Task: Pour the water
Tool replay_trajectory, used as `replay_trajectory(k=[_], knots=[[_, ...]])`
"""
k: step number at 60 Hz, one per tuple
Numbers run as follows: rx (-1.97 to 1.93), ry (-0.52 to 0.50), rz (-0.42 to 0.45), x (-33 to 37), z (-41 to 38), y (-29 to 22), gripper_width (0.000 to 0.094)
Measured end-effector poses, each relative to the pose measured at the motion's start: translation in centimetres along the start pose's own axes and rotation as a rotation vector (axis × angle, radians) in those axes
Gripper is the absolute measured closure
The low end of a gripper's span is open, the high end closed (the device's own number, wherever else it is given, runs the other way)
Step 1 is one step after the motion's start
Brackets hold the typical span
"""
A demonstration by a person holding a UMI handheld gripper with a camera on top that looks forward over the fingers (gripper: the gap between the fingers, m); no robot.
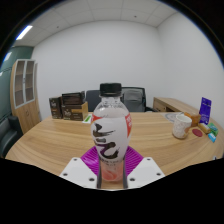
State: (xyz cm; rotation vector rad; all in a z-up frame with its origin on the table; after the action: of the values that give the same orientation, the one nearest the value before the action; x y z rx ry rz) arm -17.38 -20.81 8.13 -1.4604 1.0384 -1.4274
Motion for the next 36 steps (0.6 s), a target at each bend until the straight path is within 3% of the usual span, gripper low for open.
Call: replay_trajectory(k=[12, 36], knots=[[-0.072, -0.068, -0.016, -0.2, -0.4, -2.0, 0.068], [-0.985, -0.394, 0.1, -4.4, 6.7, -17.4, 0.0684]])
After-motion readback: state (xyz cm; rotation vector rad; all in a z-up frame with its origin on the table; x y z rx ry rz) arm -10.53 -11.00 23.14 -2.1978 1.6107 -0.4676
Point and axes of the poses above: the point between the fingertips, and its own axes, seen from behind it with the camera up: z to the right, y down, x backward, against the way the camera looks, the point moved 7 cm from there along x, backward, against the way the camera looks, and after that the axes turned 1 degree about y, right-handed, at the moved point
